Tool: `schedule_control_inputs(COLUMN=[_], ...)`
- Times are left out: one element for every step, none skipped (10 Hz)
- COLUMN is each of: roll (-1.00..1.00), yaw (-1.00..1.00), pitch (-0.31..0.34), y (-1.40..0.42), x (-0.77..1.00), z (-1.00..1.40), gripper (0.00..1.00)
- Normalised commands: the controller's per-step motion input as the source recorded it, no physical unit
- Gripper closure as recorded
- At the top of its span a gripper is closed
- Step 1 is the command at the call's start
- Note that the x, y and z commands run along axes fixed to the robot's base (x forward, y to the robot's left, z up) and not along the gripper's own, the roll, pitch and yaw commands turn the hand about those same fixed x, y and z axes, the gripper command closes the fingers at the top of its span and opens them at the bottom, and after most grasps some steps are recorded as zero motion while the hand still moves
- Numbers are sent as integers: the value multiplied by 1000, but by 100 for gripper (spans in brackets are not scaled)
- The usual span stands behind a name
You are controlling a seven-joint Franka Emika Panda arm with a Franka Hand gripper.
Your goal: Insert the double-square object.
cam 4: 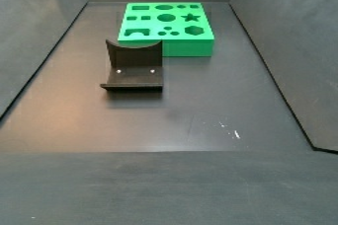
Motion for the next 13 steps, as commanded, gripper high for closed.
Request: schedule_control_inputs(roll=[117,-93,-96,-87,17,231,274,179,144,103,101,61,17], yaw=[6,0,0,0,0,0,0,0,0,0,0,0,0], pitch=[0,0,0,0,24,81,93,0,3,3,0,0,0], y=[77,354,357,371,469,263,146,0,0,0,0,54,57], x=[691,1000,1000,1000,1000,834,480,246,454,409,237,183,166], z=[-994,-929,-926,-914,-749,-686,-611,-663,-569,-494,-429,-366,-269], gripper=[100,100,100,100,100,100,100,100,100,100,100,100,100])
